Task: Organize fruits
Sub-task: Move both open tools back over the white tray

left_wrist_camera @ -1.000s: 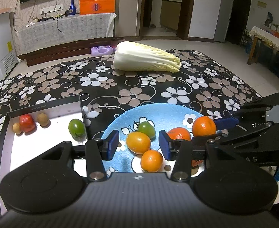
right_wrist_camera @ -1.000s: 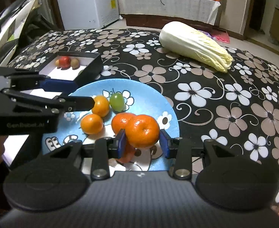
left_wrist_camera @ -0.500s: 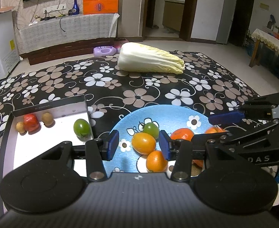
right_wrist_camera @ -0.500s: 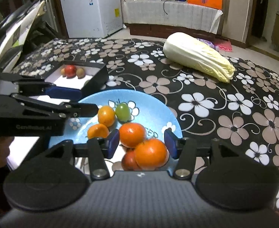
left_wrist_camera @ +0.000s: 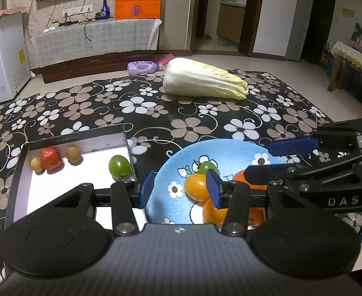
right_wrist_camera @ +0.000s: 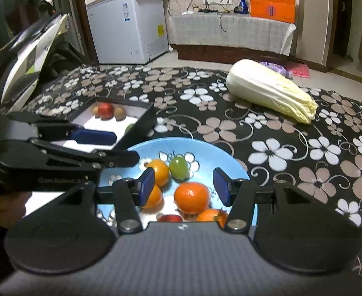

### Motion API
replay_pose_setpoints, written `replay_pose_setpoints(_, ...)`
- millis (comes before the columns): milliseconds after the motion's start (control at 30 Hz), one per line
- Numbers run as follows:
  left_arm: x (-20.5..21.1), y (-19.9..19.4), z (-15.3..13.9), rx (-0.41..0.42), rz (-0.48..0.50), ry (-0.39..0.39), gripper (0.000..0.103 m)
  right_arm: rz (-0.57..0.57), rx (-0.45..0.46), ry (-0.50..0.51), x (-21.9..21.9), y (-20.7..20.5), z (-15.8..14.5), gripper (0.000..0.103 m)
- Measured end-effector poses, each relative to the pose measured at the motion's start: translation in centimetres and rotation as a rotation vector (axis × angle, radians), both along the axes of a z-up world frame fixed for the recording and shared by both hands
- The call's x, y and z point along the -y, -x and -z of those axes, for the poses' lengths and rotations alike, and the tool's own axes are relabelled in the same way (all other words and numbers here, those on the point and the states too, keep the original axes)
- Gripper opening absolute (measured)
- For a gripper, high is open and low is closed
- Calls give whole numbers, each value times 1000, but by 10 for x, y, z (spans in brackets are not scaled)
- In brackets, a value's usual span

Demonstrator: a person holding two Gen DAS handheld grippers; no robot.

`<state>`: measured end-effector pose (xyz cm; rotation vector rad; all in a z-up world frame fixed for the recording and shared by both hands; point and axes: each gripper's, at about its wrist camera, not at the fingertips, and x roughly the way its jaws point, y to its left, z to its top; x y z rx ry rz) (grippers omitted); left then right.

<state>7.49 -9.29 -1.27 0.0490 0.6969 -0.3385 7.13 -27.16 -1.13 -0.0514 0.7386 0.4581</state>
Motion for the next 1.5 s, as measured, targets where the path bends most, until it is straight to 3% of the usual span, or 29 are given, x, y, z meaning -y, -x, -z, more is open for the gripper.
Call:
replay_pose_setpoints(467,-24,1,-6,14,-50,3,52,-14,35,-33,-26,-9,-8,55)
replay_pose_setpoints(1500,-124,-2,-3,9,-232,-23,52,-98,61,-24,-127,-34,-2,55)
